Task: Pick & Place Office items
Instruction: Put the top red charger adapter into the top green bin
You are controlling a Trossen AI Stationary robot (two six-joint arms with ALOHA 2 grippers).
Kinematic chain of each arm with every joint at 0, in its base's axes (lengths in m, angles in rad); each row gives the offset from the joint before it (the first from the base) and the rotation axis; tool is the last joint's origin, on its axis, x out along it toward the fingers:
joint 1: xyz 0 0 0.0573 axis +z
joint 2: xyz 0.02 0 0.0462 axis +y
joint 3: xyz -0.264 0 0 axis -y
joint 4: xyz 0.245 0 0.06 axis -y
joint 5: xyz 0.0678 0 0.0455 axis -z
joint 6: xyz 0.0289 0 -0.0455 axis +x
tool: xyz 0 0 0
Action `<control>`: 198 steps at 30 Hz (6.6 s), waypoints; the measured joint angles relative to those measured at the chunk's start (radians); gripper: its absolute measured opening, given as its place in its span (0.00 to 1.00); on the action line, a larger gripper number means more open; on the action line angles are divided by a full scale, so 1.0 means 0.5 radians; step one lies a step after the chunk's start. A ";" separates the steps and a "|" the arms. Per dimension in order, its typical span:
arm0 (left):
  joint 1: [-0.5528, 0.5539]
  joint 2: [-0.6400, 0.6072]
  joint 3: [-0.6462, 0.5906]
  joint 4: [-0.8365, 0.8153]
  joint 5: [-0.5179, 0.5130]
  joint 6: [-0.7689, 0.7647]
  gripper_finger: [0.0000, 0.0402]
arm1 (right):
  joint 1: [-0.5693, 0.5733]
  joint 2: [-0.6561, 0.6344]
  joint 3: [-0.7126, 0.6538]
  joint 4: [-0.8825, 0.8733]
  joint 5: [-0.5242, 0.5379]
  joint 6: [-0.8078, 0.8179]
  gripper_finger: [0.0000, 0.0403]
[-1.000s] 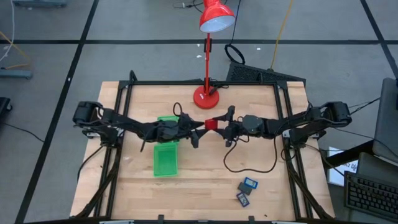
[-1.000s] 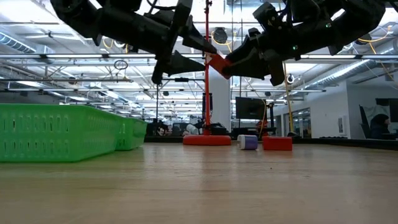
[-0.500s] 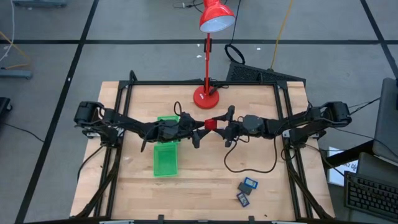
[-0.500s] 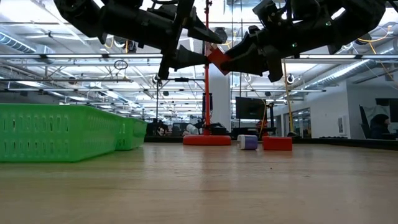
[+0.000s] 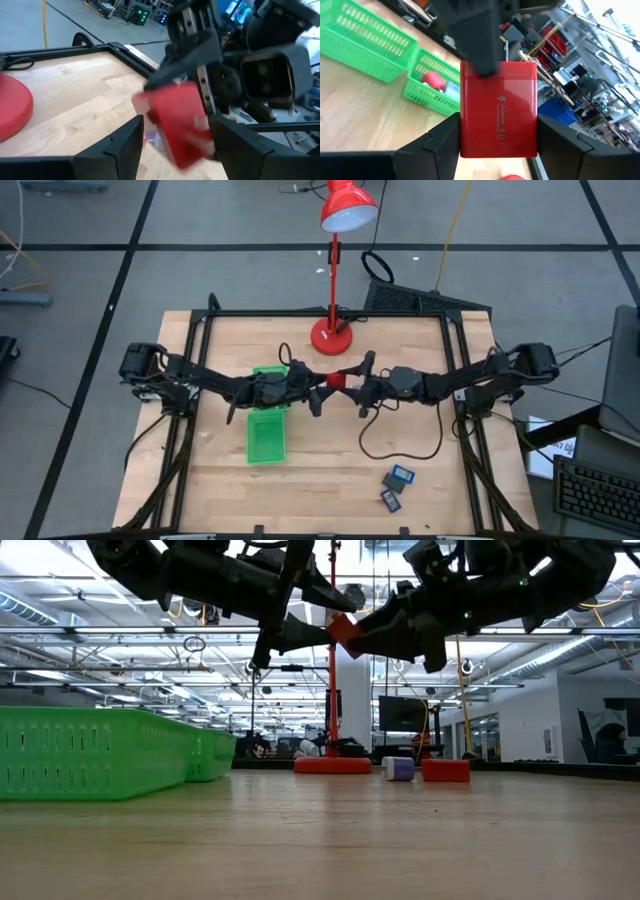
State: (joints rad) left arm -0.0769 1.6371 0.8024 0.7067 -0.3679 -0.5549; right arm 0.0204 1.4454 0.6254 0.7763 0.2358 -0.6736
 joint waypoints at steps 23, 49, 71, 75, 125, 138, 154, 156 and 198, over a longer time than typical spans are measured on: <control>0.040 -0.001 0.000 -0.140 -0.052 0.104 0.57 | 0.079 0.169 0.064 0.168 0.247 -0.308 0.53; 0.095 -0.004 0.002 -0.281 -0.102 0.104 0.57 | 0.108 0.169 0.060 0.160 0.280 -0.346 0.53; 0.103 0.000 -0.001 -0.208 0.015 0.166 0.57 | 0.114 0.166 0.061 0.169 0.243 -0.307 0.53; 0.103 0.000 -0.001 -0.205 0.003 0.155 0.57 | 0.114 0.166 0.063 0.166 0.249 -0.306 0.53; -0.083 -0.907 -0.504 -0.666 -0.583 0.306 0.30 | 0.010 -0.572 0.055 -0.650 0.307 0.716 0.68; -0.237 -1.646 -1.129 -0.498 -0.460 0.501 0.30 | -0.363 -0.649 -0.159 -0.423 -0.309 1.018 0.65; -0.182 -1.867 -1.287 -1.007 -0.394 -0.097 0.30 | -0.578 -0.647 -0.251 -0.378 -0.378 1.138 0.65; -0.156 -1.839 -1.287 -1.083 -0.343 -0.200 0.31 | -0.578 -0.647 -0.251 -0.347 -0.380 1.148 0.65; 0.155 -1.609 -1.284 -1.140 -0.154 -0.520 0.50 | -0.579 -0.646 -0.250 -0.320 -0.482 1.168 0.65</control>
State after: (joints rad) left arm 0.0006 0.8326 0.1604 0.1367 -0.4450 -0.8146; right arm -0.2691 1.1225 0.5003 0.6163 -0.0051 -0.0895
